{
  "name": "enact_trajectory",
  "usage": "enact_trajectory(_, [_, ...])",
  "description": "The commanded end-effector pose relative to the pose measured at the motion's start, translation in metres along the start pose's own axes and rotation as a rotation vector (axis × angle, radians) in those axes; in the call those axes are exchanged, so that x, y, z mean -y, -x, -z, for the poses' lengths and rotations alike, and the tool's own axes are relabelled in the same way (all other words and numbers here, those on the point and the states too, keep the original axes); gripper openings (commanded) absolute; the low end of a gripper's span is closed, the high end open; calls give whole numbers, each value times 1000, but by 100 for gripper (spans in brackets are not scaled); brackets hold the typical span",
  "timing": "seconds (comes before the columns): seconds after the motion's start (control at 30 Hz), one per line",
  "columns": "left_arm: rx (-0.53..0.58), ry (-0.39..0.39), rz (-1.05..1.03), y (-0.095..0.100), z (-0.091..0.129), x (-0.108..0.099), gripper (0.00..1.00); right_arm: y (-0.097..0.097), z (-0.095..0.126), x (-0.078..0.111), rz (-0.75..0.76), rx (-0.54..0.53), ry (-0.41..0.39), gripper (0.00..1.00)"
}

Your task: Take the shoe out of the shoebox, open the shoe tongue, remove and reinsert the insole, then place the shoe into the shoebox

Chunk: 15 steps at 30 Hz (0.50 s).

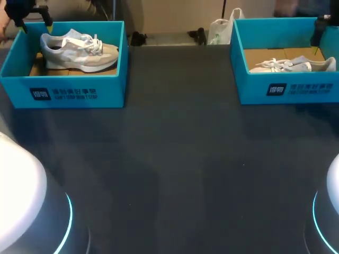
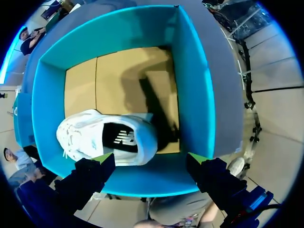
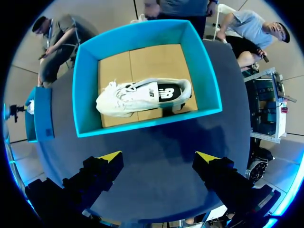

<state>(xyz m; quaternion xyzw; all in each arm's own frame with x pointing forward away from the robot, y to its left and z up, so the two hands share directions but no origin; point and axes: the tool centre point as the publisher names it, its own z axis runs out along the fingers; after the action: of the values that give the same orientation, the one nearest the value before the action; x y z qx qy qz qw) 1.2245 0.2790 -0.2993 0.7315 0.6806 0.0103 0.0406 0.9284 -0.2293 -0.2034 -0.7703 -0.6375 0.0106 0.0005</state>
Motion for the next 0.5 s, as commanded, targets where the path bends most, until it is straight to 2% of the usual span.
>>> enact_trajectory(0.03, [-2,-41,2,-1,-11,-11,100,0,0,1,-2,0,3,100])
enact_trajectory(0.1, [-2,-52,-2,-1,-16,-9,89,0,0,1,-2,0,3,100])
enact_trajectory(0.13, [-2,-53,-2,-2,-18,-8,88,0,0,1,-2,0,3,100])
enact_trajectory(0.2, [-8,-61,-8,-3,-23,-3,93,0,0,1,-2,0,3,100])
enact_trajectory(0.5, [-29,-95,-8,-6,-40,9,97,0,0,1,-2,0,3,100])
